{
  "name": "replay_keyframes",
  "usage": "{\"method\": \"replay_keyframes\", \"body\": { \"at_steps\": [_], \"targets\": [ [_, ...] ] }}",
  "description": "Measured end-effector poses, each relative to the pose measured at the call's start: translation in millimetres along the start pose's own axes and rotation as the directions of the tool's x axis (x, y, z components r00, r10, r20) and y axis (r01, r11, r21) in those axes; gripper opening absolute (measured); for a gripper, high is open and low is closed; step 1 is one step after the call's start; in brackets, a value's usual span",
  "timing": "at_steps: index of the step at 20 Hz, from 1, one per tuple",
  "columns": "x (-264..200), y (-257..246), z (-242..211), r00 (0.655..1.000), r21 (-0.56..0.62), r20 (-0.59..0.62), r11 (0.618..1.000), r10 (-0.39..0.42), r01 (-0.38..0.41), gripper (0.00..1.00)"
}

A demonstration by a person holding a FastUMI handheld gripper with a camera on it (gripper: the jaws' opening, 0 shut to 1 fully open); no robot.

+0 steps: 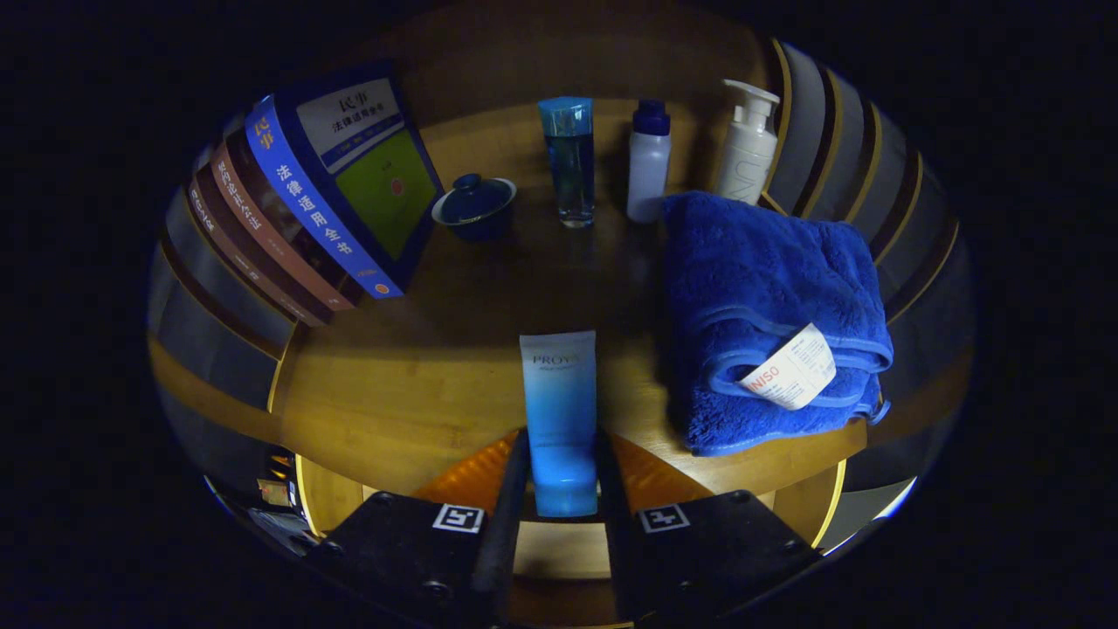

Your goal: Pull open the drawer, take out the items inside it, and place them on the countertop above the cabinet.

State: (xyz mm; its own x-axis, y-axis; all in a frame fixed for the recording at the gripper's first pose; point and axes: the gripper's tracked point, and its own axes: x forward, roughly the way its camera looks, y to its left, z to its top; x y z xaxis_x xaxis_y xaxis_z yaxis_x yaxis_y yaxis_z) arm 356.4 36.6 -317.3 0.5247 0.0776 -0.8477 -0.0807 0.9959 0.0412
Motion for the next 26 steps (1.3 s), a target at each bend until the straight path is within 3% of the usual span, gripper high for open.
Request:
{"method": "replay_keyframes", "body": {
  "at_steps": [1,6,11,17,22,26],
  "targets": [
    [-3.1,-0.2,2.3,1.0,0.003,0.013,1.0,0.002,-0.002,0.5],
    [-20.8,-1.2,5.5,0.995,-0.013,0.103,1.0,-0.014,0.015,1.0],
    [-66.0,6.0,13.5,0.948,-0.012,0.318,1.0,-0.017,0.022,1.0],
    [-138.5,21.1,-2.9,0.831,-0.049,0.556,0.998,-0.006,0.04,1.0],
    [-194.6,33.2,-29.0,0.673,-0.065,0.74,0.994,-0.009,0.084,1.0],
    [-209.2,40.2,-72.6,0.642,-0.076,0.766,0.992,-0.005,0.098,1.0]
  ]
}}
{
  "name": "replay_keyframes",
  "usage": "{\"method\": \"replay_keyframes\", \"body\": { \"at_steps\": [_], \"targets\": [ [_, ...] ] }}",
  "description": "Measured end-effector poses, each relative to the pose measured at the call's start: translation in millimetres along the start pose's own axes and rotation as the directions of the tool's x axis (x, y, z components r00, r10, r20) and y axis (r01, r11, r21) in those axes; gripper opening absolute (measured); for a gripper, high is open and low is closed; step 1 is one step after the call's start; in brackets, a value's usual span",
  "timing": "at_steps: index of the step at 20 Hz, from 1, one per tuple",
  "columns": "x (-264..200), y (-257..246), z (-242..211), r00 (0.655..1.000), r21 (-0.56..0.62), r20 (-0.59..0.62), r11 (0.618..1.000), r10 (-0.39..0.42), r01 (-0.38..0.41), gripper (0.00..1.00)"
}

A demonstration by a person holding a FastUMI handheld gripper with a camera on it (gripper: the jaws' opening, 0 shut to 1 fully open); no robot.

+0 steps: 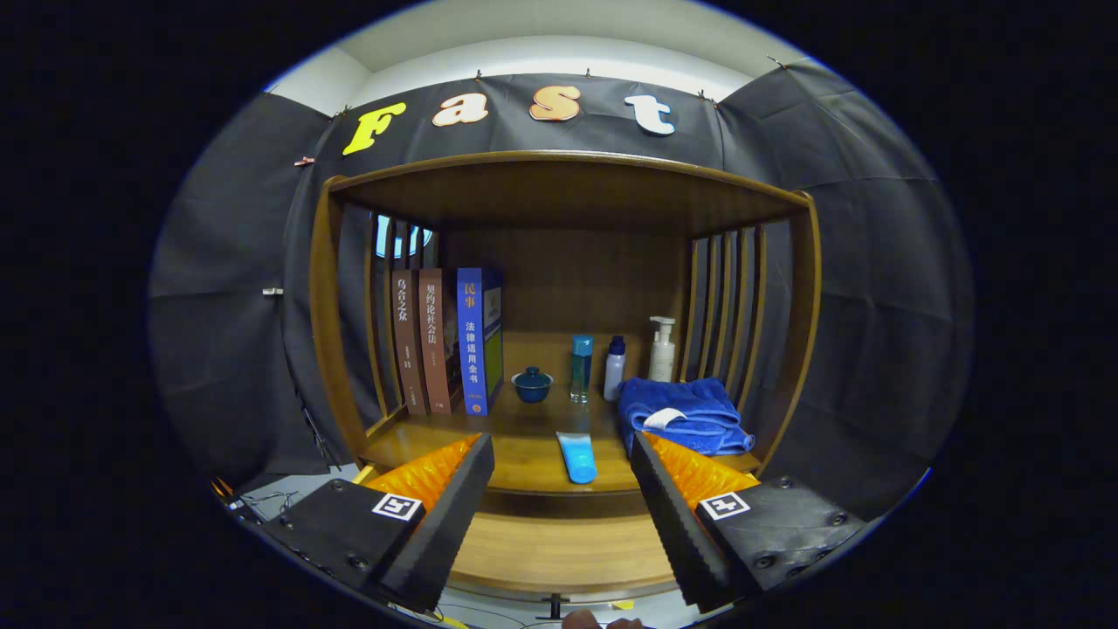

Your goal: Pull open the drawer, take out the items inside it, and place them on the countertop above the cabinet.

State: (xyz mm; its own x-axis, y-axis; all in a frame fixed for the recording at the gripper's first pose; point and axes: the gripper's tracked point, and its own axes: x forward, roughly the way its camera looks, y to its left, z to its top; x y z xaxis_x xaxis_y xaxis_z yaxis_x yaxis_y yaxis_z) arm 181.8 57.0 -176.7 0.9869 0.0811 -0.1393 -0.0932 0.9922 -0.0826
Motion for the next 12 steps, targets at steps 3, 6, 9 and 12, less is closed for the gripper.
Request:
{"method": "replay_keyframes", "body": {
  "at_steps": [3,6,9,12],
  "targets": [
    [-29.5,1.2,-24.2,0.999,-0.048,0.02,0.998,-0.032,0.033,1.0],
    [-50.8,4.0,-57.9,0.999,-0.063,-0.023,0.997,-0.036,0.034,1.0],
    [-61.5,5.6,-85.7,0.998,-0.007,-0.049,0.999,-0.04,0.04,1.0],
    [-69.8,0.8,-112.4,0.997,-0.003,-0.045,0.998,-0.056,0.056,1.0]
  ]
}}
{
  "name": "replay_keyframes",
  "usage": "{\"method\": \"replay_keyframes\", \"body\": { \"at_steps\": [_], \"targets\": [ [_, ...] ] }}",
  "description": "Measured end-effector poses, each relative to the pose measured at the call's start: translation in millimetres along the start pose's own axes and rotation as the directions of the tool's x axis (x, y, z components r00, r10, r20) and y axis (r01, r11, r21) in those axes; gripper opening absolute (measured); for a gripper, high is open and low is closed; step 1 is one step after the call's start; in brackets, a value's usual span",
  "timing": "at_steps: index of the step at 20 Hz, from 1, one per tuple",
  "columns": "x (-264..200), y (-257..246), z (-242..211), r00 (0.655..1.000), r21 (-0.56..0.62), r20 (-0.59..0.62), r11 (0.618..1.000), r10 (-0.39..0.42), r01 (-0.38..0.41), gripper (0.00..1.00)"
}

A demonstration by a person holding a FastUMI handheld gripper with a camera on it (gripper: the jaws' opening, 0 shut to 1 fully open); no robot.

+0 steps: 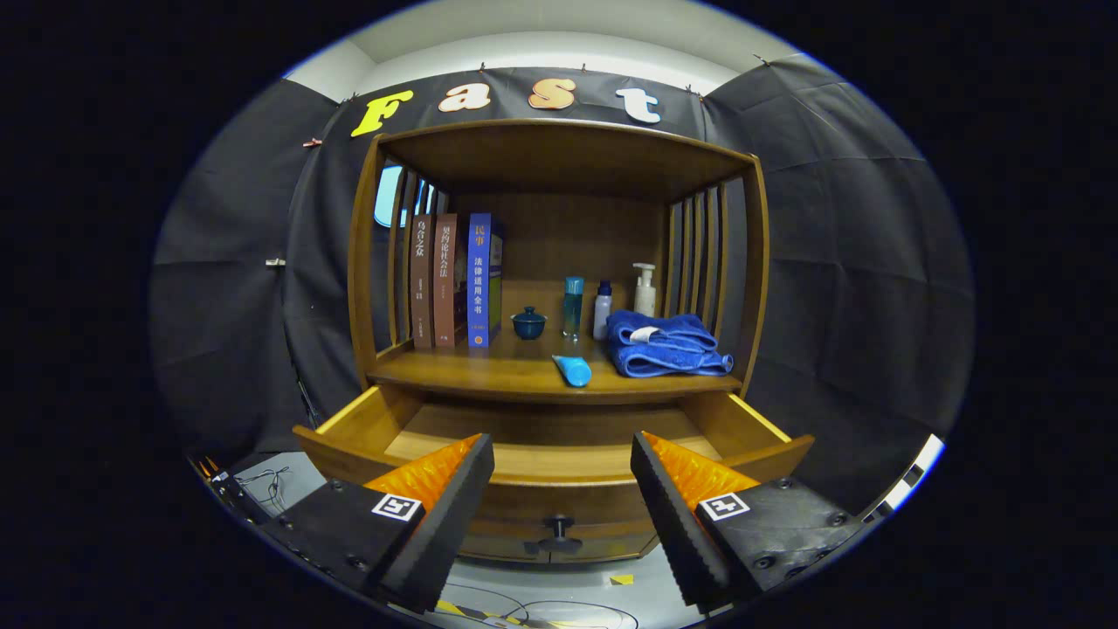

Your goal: Pull open the drawer, take out the items inside it, and place them on the countertop above the cabinet.

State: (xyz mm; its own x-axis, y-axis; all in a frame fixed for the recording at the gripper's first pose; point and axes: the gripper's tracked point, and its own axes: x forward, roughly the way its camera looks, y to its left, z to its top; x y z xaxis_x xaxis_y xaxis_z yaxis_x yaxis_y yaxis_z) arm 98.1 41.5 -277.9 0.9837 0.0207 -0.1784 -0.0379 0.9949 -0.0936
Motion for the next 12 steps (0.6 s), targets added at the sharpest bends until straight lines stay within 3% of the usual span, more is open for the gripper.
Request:
{"method": "replay_keyframes", "body": {
  "at_steps": [5,12],
  "targets": [
    [-1.2,-8.4,-41.2,0.999,0.01,-0.004,0.999,-0.034,0.034,1.0],
    [15.3,-13.5,-71.0,1.0,0.055,-0.018,0.998,-0.009,0.01,1.0]
  ]
}}
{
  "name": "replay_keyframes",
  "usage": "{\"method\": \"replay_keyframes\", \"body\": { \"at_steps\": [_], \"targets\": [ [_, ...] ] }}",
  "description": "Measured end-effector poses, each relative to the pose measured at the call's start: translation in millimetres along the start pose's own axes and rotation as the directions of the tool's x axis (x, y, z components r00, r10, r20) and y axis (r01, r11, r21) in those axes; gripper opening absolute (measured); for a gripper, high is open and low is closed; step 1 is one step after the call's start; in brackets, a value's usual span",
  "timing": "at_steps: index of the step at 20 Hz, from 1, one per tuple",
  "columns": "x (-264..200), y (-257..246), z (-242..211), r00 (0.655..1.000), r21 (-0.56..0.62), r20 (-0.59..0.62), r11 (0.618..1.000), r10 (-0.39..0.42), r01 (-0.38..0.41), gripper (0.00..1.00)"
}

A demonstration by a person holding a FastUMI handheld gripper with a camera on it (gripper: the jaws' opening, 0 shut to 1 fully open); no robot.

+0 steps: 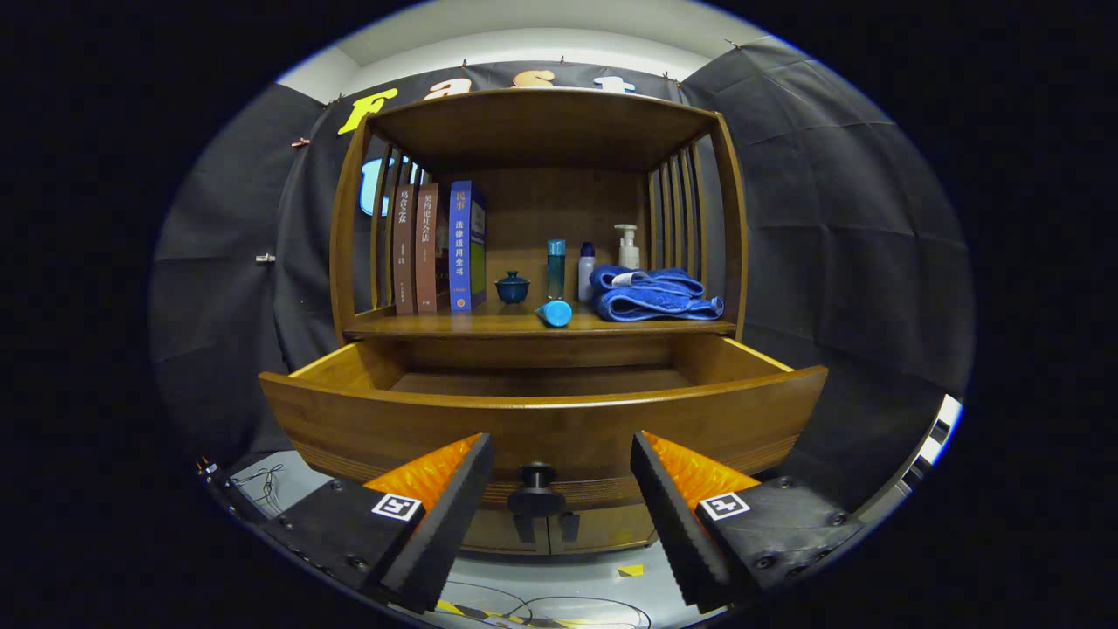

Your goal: Pull open the drawer, take out the items inside it, and place them on the countertop above the cabinet.

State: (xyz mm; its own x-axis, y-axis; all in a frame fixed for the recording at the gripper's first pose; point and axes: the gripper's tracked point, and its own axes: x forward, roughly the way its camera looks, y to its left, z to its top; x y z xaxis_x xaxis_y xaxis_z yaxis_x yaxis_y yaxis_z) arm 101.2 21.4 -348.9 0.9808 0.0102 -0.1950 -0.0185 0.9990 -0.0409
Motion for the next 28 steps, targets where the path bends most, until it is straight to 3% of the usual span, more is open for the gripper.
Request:
{"method": "replay_keyframes", "body": {
  "at_steps": [7,15,28],
  "targets": [
    [26.5,16.4,-20.0,0.999,0.022,-0.028,0.999,0.036,-0.035,1.0],
    [28.8,18.6,-8.6,0.999,0.017,-0.001,0.999,0.039,-0.039,0.98],
    [80.3,21.2,-1.3,0.998,0.01,-0.032,0.999,0.053,-0.052,0.98]
  ]
}}
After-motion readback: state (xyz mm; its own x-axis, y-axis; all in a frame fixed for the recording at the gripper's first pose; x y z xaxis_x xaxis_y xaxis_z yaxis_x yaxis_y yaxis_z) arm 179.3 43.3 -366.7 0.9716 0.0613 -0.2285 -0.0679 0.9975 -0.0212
